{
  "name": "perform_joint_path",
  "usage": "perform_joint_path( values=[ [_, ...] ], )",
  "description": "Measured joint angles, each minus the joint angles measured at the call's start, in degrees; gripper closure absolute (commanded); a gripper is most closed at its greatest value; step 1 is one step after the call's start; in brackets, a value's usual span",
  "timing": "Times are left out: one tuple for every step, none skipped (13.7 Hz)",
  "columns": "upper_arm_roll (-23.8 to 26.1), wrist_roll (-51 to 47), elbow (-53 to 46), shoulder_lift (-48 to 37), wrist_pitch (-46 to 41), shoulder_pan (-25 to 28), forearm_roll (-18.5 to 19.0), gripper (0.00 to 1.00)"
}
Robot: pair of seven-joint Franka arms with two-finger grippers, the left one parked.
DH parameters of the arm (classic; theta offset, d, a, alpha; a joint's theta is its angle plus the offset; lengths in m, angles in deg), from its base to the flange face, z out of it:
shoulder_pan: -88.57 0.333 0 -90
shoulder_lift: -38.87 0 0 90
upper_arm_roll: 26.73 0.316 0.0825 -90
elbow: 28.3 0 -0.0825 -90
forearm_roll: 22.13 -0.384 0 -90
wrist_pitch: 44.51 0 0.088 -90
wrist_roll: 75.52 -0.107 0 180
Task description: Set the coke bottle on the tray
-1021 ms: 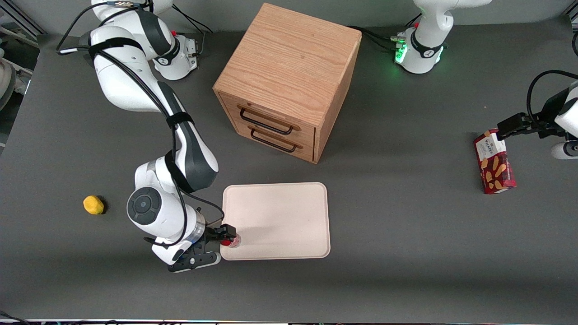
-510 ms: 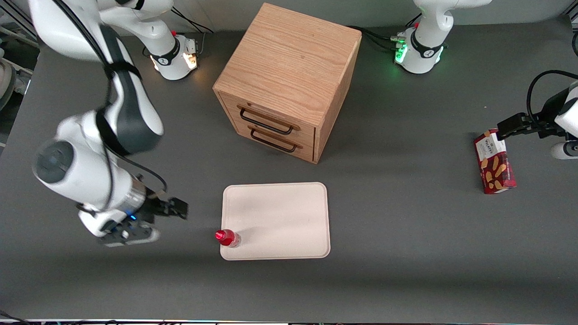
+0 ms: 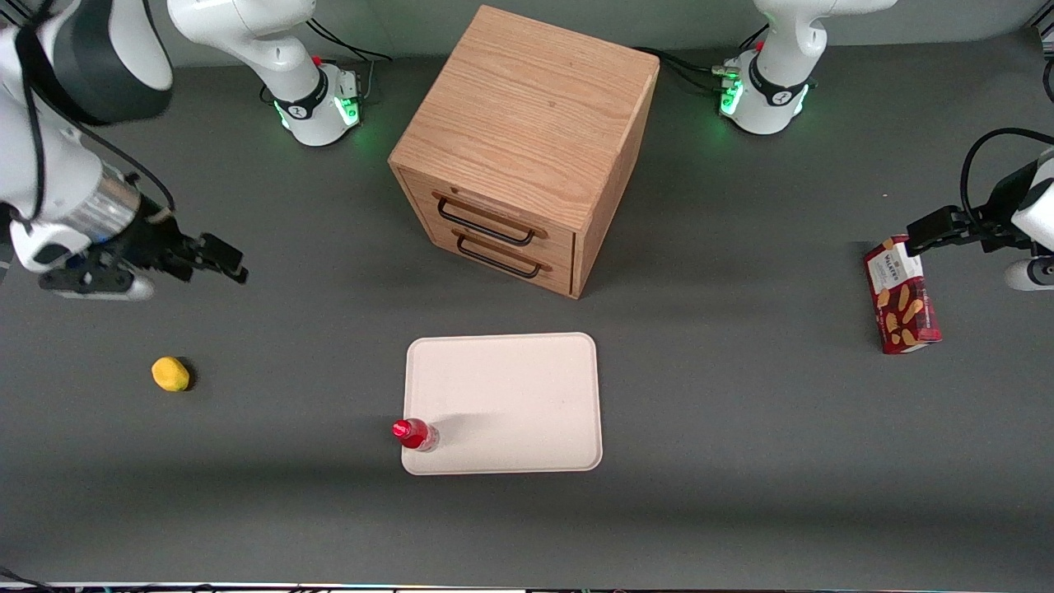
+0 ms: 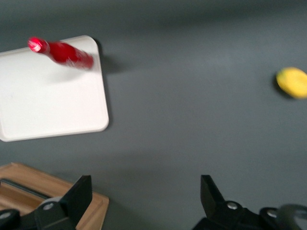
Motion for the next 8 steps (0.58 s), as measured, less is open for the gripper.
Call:
perform_joint_path(
  values=[
    [-0.64,-0.05,1.08,-2.23,-1.79,-0.01,1.75,0.00],
    [-0.89,-0.17,1.51,-3.87,-3.15,-0.01,3.45,0.00],
    [-0.92,-0.30,1.47,-4.89,-4.28,0.00,4.39,0.00],
    [-0.90,-0.39,1.38,-5.44,-4.83,0.00,4.85,0.00],
    [-0.87,-0.43,1.20,-5.53,-4.97,0.01,5.09,0.00],
    [-0.84,-0.47,0.91,-5.38,-5.00,0.03,5.19,0.00],
    [-0.79,-0.50,0.32,-5.04,-5.44,0.05,5.23,0.00],
    [-0.74,-0.52,-0.86,-4.46,-6.93,0.06,5.26,0.00]
  ],
)
